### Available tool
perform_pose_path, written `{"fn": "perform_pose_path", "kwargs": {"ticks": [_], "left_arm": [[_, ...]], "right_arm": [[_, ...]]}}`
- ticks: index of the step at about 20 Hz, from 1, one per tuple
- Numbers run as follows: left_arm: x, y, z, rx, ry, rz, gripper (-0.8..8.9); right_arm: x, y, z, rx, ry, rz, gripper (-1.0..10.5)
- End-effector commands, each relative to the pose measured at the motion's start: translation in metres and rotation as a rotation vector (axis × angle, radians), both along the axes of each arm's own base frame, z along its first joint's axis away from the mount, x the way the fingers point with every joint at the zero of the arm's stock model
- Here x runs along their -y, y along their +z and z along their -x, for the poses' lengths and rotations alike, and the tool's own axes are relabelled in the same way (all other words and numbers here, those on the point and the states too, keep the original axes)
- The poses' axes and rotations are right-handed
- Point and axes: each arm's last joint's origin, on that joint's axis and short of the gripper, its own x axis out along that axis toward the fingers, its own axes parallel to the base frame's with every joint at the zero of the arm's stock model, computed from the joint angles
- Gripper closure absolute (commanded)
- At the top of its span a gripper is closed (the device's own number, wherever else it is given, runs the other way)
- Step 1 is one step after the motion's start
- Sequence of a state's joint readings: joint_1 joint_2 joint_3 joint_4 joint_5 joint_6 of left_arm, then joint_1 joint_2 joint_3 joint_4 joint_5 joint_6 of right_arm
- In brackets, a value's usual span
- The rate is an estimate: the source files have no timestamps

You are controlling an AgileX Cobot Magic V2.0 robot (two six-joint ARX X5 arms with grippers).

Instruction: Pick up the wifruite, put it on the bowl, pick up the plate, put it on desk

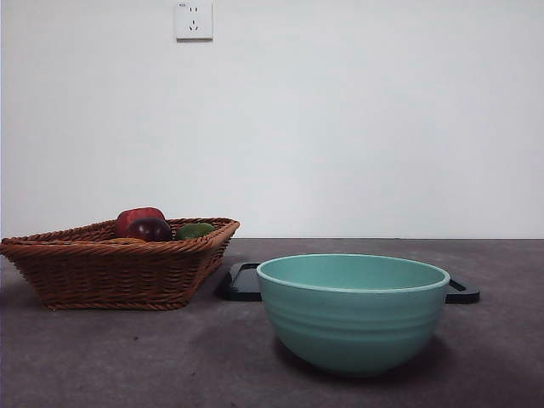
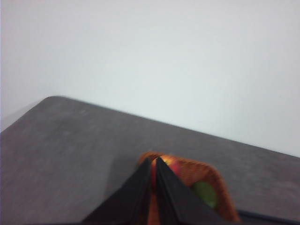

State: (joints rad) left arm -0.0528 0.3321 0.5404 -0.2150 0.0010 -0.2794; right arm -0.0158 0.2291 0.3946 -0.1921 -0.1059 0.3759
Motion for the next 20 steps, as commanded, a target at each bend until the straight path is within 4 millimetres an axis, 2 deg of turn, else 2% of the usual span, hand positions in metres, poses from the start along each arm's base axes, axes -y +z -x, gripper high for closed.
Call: {"fn": "perform_pose_path", "kwargs": {"ticks": [1,5,9,15,20], "left_arm": [[0.002,0.024,-0.001,0.029,-0.052,0.011,7.98],[0.005,0.049,-0.004,0.046,-0.128,0.035,7.98],[0.010,0.065,-0.005,0.045,-0.227,0.059,7.98],[0.018,0.076,-0.007,0.014,-0.380,0.076,7.98],[0.027,0.081,-0.007,-0.023,-0.510,0.063,7.98]], "right_arm": [[-0.002,0.020,0.000,-0.002,0.041,-0.018,9.4],[-0.004,0.044,-0.003,-0.073,0.080,-0.018,9.4],[-0.009,0.064,-0.007,-0.120,0.179,0.007,9.4],[-0.017,0.087,-0.011,-0.153,0.327,0.017,9.4],[-0.024,0.098,-0.010,-0.166,0.461,0.094,9.4]]}}
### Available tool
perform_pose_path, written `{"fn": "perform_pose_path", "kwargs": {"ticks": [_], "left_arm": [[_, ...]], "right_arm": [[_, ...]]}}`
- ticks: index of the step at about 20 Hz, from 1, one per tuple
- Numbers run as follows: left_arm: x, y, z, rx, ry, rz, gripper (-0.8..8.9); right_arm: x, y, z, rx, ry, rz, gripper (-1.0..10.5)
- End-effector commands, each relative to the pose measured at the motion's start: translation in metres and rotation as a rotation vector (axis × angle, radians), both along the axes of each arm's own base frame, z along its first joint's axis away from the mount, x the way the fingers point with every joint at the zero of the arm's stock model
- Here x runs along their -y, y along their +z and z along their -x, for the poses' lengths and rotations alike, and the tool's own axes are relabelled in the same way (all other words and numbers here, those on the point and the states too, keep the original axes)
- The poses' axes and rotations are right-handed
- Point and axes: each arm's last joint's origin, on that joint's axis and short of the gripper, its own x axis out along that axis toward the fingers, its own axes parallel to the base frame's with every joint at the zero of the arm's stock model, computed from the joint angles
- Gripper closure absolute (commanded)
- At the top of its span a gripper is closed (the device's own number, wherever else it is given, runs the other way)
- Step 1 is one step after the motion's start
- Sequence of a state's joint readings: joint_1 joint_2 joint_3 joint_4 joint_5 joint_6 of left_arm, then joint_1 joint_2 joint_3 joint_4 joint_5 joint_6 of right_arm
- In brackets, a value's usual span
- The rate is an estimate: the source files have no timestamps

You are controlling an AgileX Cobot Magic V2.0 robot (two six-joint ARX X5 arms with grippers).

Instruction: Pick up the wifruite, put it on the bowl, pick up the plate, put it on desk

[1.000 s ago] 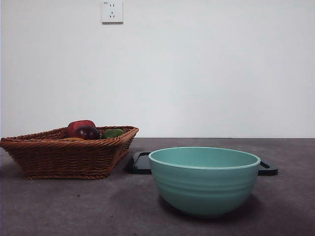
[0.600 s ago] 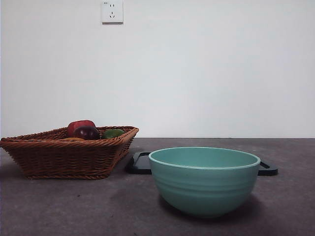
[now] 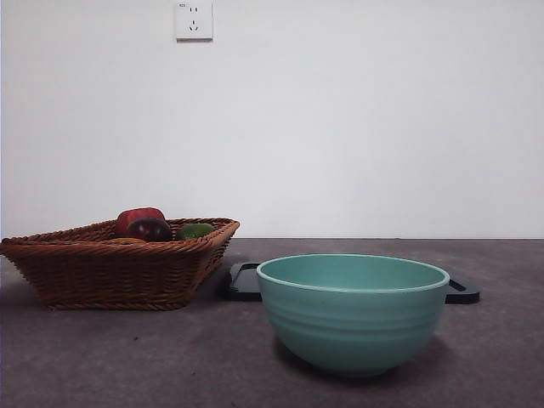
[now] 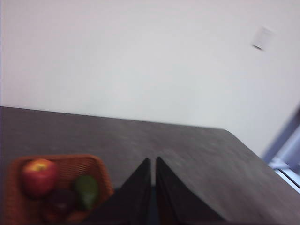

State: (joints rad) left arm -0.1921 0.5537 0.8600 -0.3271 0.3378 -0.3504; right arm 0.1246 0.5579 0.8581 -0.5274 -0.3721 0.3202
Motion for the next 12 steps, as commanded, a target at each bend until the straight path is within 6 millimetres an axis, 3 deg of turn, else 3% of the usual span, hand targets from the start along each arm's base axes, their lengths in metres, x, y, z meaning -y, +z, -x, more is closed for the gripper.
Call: {"fn": "perform_pose_path", "kwargs": {"ticks": [1,12], "left_arm": [[0.005,0.008,0.001,0.009,-0.053,-0.013,7.98],[0.017,-0.003,0.004,-0.154,-0.285,-0.118,7.97]], "right_arm": [[-0.004,0.008,0.001,0.029,0.080,0.065,9.4],[-0.005,0.014,0.023,-0.050,0.271,0.243,9.4]]}}
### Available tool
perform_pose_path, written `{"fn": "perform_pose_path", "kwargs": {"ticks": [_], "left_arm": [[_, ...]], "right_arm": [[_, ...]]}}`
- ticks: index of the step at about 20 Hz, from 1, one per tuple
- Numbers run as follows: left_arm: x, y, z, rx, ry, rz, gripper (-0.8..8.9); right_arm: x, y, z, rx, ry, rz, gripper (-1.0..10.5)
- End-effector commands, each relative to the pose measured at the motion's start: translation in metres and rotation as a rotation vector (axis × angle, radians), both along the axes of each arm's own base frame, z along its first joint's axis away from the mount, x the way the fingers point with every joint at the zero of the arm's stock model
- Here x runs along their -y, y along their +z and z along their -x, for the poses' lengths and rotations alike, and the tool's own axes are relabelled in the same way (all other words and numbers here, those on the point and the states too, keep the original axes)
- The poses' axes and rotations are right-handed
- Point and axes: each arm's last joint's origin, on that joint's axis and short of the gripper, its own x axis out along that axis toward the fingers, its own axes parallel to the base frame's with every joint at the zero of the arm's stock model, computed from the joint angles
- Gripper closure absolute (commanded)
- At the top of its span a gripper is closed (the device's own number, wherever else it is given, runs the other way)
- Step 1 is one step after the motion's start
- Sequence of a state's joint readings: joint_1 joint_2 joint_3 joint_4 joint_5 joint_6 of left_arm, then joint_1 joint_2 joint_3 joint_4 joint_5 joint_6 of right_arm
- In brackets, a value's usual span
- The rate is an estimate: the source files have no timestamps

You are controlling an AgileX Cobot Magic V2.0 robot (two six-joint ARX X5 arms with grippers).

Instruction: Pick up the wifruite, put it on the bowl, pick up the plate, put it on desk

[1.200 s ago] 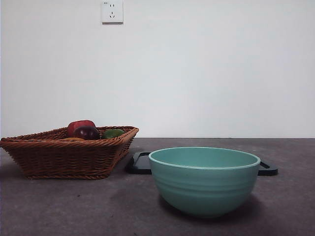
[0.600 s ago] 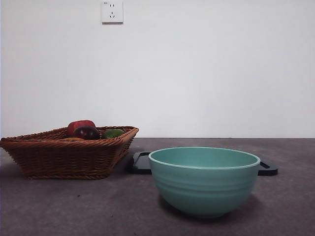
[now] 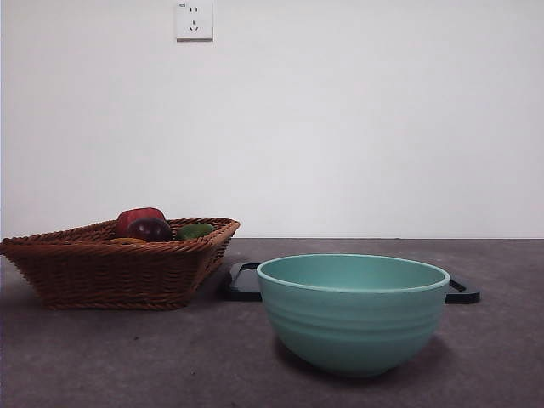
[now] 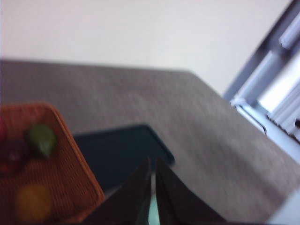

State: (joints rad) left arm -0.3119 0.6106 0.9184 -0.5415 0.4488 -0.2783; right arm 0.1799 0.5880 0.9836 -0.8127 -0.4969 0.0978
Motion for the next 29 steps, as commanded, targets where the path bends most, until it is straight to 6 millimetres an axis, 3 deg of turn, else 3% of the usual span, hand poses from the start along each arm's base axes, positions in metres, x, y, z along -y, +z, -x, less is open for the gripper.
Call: {"fn": "perform_pose_path", "kwargs": {"ticks": [1,3,7,9,13,23,25,29], "left_arm": [[0.001,0.003,0.004,-0.004,-0.070,-0.022,7.95],[0.001,-0.001,0.006,-0.031,-0.111,-0.038,7.67],[0.000,-0.005,0.011,-0.064,-0.139,-0.050,4.89],[0.000,-0.005,0.013,-0.060,-0.150,-0.058,3.12],[-0.001,-0.002,0.016,-0.032,-0.147,-0.045,1.23],[0.000,-0.003,0.013,-0.046,-0.145,-0.043,1.31],[0.003,-0.007,0.003,-0.100,-0.146,-0.058,1.31],[0.016,-0.012,-0.037,-0.267,-0.145,-0.135,1.38]], "right_arm": [[0.001,0.005,0.008,0.018,0.046,0.088,9.4],[0.002,0.008,0.014,0.012,0.054,0.104,9.4],[0.003,0.013,0.019,0.027,0.053,0.102,9.3],[0.003,0.013,0.020,0.029,0.052,0.101,8.1],[0.004,0.012,0.019,0.006,0.018,0.097,4.3],[0.004,0.013,0.019,0.008,0.021,0.096,3.9],[0.004,0.013,0.019,0.008,0.021,0.096,3.9],[0.004,0.013,0.019,0.008,0.021,0.095,3.9]]}}
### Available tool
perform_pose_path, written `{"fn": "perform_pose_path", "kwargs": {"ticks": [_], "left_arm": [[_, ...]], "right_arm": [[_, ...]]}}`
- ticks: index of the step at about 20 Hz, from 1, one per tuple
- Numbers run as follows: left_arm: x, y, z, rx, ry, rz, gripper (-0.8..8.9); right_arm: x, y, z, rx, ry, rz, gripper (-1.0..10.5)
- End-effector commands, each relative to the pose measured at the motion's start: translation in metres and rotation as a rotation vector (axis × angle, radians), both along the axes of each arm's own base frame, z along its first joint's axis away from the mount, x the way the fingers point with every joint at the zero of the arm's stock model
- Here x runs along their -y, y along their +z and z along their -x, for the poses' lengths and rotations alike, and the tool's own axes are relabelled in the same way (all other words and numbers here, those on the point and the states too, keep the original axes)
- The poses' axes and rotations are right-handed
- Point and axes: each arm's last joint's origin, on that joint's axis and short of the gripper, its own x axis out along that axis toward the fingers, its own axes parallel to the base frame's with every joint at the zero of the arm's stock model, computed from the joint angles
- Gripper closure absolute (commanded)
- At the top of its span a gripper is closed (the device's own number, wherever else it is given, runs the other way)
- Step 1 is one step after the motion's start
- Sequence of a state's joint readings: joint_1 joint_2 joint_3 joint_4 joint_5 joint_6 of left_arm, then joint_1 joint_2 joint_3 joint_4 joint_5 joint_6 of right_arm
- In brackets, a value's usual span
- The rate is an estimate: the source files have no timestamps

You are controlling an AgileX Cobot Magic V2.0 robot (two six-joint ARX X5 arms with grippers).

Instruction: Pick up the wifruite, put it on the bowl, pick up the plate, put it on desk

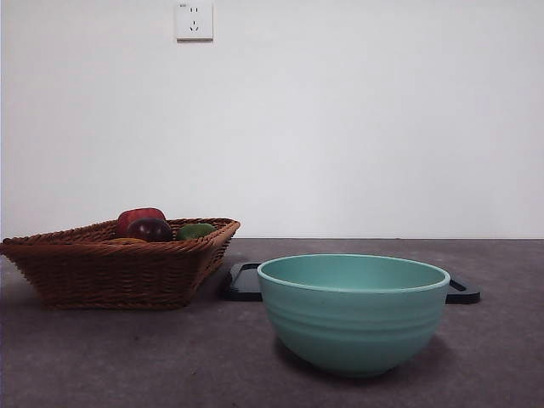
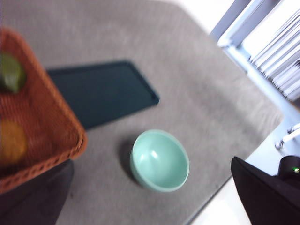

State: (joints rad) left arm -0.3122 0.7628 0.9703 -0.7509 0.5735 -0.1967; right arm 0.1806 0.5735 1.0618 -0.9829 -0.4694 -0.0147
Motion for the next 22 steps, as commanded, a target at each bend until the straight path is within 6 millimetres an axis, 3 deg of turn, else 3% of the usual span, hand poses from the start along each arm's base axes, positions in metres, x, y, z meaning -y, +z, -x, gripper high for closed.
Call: {"fn": "perform_pose_path", "kwargs": {"ticks": [1,8,12,18,22], "left_arm": [[0.009,0.006,-0.028,-0.050,0.016,-0.071,1.54],[0.032,0.002,-0.118,-0.244,0.126,-0.320,1.66],[0.042,-0.023,-0.161,-0.367,0.221,-0.479,1.66],[0.054,-0.076,-0.201,-0.529,0.265,-0.594,1.66],[0.063,-0.101,-0.217,-0.548,0.268,-0.596,1.65]], "right_arm": [[0.000,0.004,0.000,0.014,0.001,-0.010,3.9],[0.000,0.004,0.000,0.013,0.001,-0.010,3.9],[0.000,0.004,0.000,0.013,0.001,-0.009,3.9],[0.000,0.004,0.000,0.013,0.001,-0.009,3.9],[0.000,0.004,0.000,0.013,0.001,-0.009,3.9]]}}
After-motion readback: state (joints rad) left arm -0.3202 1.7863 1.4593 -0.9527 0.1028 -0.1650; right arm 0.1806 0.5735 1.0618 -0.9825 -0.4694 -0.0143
